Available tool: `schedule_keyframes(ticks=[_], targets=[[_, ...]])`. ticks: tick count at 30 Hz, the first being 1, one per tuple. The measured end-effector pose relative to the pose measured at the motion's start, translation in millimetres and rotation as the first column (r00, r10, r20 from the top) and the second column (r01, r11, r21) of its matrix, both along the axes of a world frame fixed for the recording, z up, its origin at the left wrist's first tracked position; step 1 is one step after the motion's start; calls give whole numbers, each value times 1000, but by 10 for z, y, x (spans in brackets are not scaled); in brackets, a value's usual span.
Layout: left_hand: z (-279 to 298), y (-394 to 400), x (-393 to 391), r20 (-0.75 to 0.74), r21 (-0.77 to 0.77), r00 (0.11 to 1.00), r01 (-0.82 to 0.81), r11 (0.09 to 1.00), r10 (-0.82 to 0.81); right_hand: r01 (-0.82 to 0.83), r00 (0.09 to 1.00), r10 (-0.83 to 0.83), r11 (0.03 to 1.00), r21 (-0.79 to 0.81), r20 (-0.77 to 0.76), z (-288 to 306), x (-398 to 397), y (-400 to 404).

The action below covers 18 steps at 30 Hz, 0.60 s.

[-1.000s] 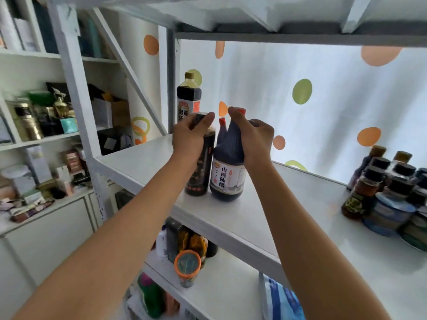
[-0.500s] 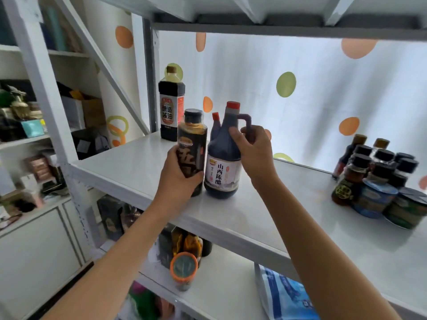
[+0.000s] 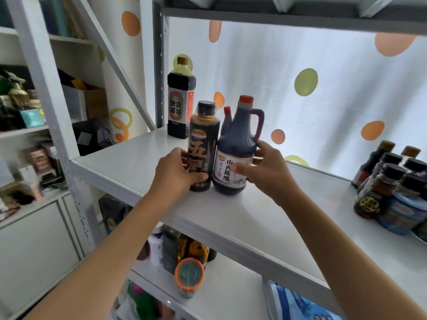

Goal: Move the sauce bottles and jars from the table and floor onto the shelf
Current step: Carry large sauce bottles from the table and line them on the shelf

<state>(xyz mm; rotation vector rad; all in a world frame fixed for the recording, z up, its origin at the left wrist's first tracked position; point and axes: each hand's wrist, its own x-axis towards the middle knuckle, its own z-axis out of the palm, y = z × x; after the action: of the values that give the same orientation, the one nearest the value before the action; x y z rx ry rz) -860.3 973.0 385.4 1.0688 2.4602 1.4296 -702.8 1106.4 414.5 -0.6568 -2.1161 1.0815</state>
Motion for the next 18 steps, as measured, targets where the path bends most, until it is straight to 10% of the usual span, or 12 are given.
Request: schedule_keyframes(ticks=[18], targets=[[16,1181,-1206,-23,69,999,-23,997,24,138,987,-138,990,-6,-80,-136,-1372,1135]])
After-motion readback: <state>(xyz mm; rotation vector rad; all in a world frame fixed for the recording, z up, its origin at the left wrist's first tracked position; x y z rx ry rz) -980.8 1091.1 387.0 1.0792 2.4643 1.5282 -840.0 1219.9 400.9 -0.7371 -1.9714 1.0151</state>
